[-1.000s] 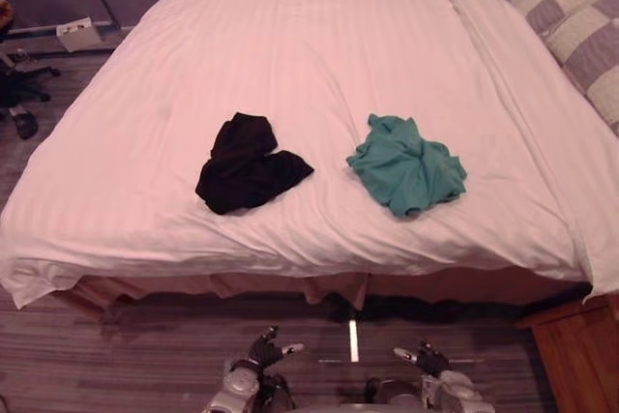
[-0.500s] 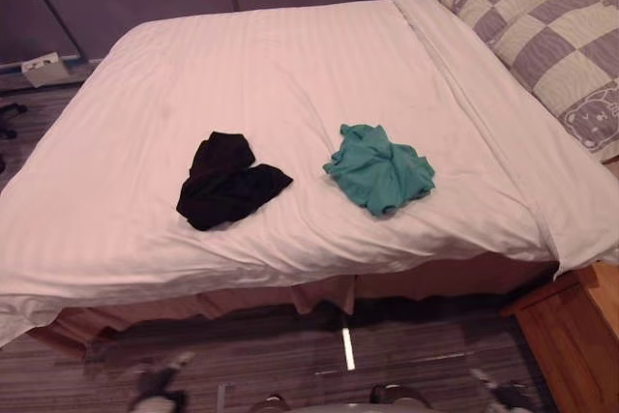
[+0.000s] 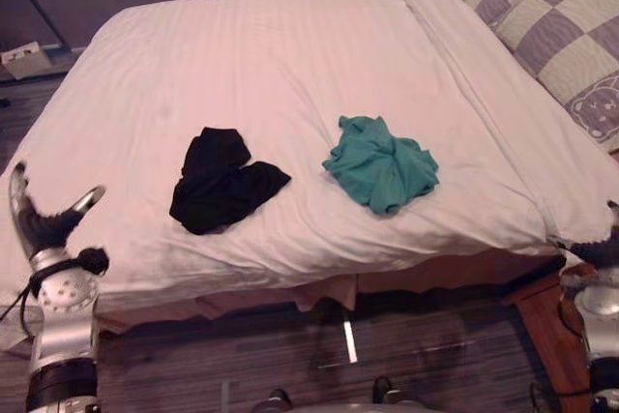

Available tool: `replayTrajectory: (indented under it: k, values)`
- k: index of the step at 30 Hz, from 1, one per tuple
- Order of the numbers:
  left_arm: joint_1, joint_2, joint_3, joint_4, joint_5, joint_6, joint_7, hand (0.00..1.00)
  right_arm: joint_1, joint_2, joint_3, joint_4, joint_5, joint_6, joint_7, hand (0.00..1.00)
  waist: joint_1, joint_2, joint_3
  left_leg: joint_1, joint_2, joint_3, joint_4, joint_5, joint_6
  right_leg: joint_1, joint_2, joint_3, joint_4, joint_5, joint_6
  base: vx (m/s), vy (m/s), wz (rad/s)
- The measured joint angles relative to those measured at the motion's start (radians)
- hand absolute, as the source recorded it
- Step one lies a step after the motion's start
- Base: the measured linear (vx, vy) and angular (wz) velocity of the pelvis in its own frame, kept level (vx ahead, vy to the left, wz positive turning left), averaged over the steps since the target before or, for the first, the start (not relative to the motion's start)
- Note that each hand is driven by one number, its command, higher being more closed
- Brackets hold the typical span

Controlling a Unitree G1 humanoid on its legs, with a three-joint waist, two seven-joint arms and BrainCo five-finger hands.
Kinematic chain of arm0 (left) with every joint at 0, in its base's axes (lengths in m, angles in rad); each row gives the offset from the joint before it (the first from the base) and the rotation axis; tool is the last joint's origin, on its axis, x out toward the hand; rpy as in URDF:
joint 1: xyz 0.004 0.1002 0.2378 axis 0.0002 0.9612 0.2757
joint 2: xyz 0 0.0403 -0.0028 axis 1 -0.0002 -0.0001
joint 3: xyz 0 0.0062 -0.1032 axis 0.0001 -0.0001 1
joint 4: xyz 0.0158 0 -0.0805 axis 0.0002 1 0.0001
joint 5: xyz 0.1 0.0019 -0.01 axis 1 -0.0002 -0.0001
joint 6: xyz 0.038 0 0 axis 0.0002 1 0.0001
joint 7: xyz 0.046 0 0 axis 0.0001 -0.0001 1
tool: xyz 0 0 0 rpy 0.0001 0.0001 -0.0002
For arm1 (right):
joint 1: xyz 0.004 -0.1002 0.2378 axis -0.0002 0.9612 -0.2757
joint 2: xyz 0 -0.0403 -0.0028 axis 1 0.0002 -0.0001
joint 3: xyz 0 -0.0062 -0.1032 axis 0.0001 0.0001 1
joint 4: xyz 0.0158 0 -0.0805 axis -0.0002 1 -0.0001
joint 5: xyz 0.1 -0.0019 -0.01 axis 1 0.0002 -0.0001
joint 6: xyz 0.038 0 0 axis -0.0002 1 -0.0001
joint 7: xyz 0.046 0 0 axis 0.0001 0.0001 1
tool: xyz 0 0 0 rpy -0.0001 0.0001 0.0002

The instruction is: Tidy the bed and pick cloth on bed and put in laundry

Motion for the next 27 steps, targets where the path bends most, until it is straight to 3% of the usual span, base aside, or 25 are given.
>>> replayTrajectory:
  k: [5,11,13,19,20,24,27]
  values:
    - [-0.137,0.012,-0.144,0.011,0.004,0.057,-0.052,0.0,-0.143,-0.014,0.119,-0.001,-0.017,0.019,0.004,0.0,-0.006,-0.002,0.01,-0.074,0.001,0.0,0.007,0.012,0.009,-0.078,0.005,0.007,0.002,0.029,-0.008,-0.06,-0.014,-0.05]
    - [-0.369,0.019,-0.262,0.129,0.022,0.146,-0.087,0.0,-0.371,-0.019,0.198,-0.001,0.0,0.018,0.005,0.0,-0.003,-0.022,0.151,-0.18,0.004,0.007,0.057,0.021,0.023,-0.191,-0.001,0.037,0.023,0.08,-0.016,-0.16,0.001,-0.14]
    - [-0.417,0.021,-0.273,0.18,0.022,0.201,-0.088,0.0,-0.409,-0.024,0.217,-0.001,0.025,0.024,0.005,0.0,-0.004,-0.031,0.204,-0.214,0.006,0.007,0.078,0.022,0.025,-0.226,-0.003,0.042,0.036,0.092,-0.019,-0.14,0.01,-0.05]
    - [-0.506,0.036,-0.309,0.255,0.053,0.31,-0.082,0.0,-0.445,-0.036,0.229,-0.076,0.034,0.057,0.02,0.0,-0.008,-0.04,0.27,-0.293,0.008,0.002,0.107,0.028,0.034,-0.31,-0.006,0.047,0.072,0.1,-0.02,-0.08,0.007,0.0]
    - [-0.549,0.037,-0.319,0.291,0.073,0.333,-0.078,1.0,-0.458,-0.045,0.238,-0.076,0.035,0.064,0.026,0.0,-0.009,-0.042,0.271,-0.316,0.006,0.002,0.108,0.034,0.041,-0.335,-0.009,0.047,0.082,0.1,-0.02,-0.05,0.017,0.06]
    - [-0.665,0.055,-0.365,0.404,0.225,0.437,-0.079,1.0,-0.511,-0.051,0.269,-0.079,0.039,0.095,0.04,0.0,-0.03,-0.054,0.284,-0.38,0.003,-0.001,0.123,0.04,0.05,-0.411,-0.019,0.04,0.125,0.1,-0.02,-0.02,0.009,0.03]
    - [-0.701,0.079,-0.383,0.442,0.308,0.447,-0.085,1.0,-0.538,-0.052,0.31,-0.079,0.06,0.107,0.047,0.0,-0.035,-0.063,0.293,-0.416,0.003,0.001,0.129,0.046,0.058,-0.465,-0.024,0.032,0.165,0.096,-0.022,-0.04,0.01,-0.02]
